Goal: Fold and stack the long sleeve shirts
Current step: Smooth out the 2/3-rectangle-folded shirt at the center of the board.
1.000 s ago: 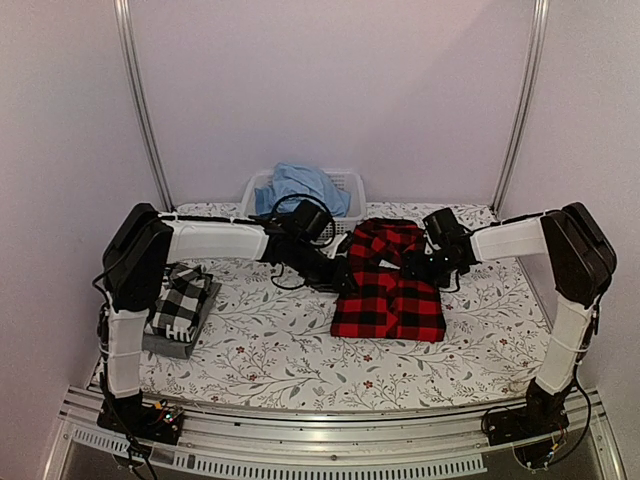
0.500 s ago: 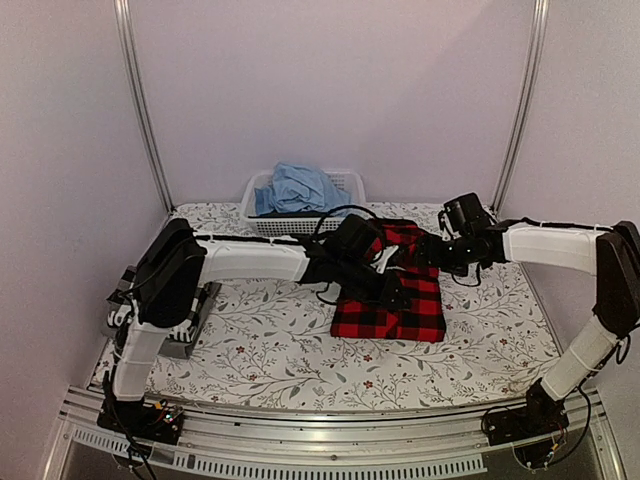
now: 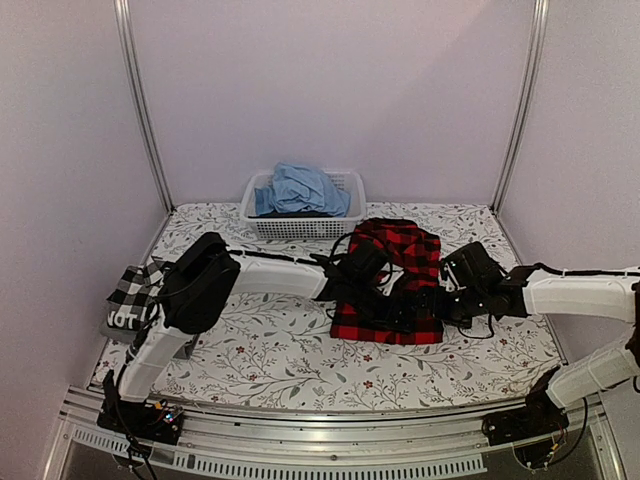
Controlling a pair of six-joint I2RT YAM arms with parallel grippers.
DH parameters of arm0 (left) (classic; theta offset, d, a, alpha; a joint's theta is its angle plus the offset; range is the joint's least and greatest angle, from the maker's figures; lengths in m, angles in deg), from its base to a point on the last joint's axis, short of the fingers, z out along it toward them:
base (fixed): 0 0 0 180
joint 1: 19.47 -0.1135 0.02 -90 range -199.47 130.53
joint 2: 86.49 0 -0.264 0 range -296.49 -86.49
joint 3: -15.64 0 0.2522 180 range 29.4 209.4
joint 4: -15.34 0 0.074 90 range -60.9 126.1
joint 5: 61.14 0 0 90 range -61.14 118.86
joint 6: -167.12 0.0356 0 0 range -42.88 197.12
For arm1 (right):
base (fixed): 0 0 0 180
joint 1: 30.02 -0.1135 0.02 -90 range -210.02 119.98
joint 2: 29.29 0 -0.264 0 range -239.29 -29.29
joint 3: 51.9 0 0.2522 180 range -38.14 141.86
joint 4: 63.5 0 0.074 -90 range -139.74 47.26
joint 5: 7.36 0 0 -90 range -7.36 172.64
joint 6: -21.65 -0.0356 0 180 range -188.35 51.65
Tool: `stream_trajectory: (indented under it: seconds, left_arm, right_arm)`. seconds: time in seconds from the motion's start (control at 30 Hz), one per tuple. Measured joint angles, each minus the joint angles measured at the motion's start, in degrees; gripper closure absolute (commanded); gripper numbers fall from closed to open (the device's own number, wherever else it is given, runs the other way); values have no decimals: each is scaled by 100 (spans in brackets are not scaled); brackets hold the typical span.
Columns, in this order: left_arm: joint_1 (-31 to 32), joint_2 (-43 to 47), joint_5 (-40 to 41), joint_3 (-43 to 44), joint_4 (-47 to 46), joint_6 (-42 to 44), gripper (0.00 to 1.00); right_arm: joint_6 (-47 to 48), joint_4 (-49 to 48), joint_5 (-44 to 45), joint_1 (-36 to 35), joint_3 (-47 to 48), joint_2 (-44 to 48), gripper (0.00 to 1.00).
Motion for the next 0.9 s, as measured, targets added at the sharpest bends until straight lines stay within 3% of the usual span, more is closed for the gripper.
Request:
stream_trajectory:
  seconds: [0.2, 0.47, 0.67, 0.8, 0.9]
  left_arm:
    - [-9, 461, 203, -389, 55, -20, 77]
    - [-72, 1370, 365, -981, 33, -17, 77]
    - [-352, 2168, 461, -2129, -31, -15, 77]
    - [-686, 2468, 466, -2752, -15, 48, 77]
    - [-890, 2542, 466, -3029, 2, 131, 77]
  right_arm:
    - [-573, -492, -448, -96, -970, 85, 6]
    - [-922, -372, -428, -125, -1106, 555, 7]
    - [-1010, 116, -229, -131, -997, 1318, 27]
    - [-1019, 98, -249, -133, -835, 1292, 45]
    - [-997, -136, -334, -133, -737, 1012, 50]
